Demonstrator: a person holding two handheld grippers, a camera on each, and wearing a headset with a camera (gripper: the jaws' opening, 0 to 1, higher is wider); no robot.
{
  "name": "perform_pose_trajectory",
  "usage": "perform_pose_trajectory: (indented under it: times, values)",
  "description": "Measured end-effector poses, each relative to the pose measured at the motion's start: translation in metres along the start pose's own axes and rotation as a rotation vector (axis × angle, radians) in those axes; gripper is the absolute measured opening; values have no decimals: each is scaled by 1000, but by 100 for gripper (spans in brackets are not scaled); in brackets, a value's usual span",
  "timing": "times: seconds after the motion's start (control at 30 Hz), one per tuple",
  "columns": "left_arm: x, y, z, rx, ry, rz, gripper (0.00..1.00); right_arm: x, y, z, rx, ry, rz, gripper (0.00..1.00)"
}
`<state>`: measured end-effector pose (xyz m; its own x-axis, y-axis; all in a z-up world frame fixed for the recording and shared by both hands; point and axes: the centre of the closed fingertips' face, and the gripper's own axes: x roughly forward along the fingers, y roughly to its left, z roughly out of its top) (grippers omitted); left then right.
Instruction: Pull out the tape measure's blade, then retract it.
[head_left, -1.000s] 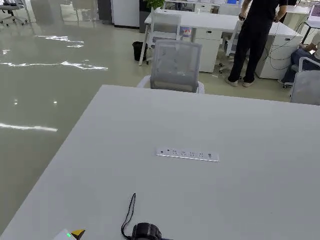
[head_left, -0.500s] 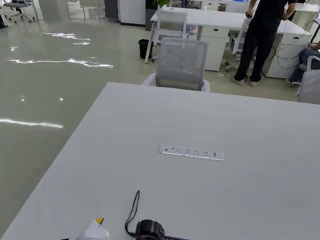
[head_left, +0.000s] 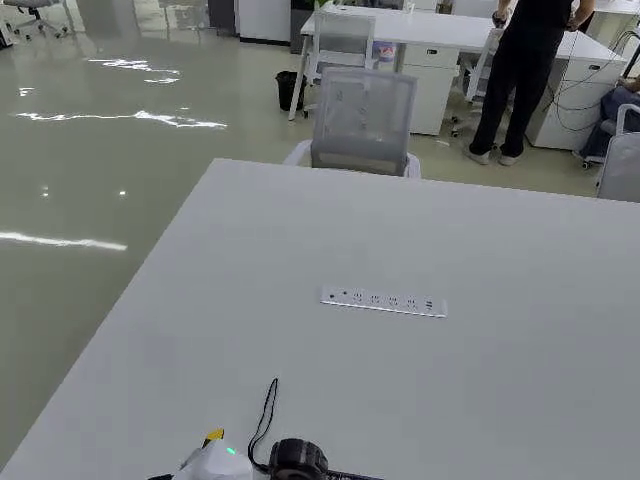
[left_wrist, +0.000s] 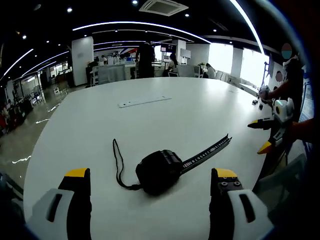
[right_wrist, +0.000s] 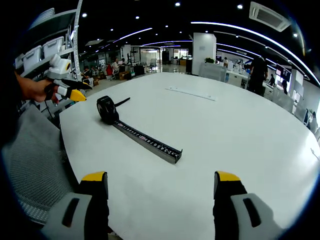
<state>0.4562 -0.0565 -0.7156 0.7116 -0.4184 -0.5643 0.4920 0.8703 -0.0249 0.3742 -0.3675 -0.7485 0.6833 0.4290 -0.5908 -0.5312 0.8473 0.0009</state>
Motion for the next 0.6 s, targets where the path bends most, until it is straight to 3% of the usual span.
perform_pose_trajectory:
  times: [0.13, 0.4, 0.6]
  values:
    - [3, -5, -3, -41, 11, -5, 99, 3, -1, 1, -1, -2, 10, 88]
    - [12, -9, -4, -29, 7, 22, 99, 12, -2, 7, -37, 4, 32, 83]
    - [19, -11, -4, -59, 9, 30, 99, 19, -7, 12, -34, 14, 40, 85]
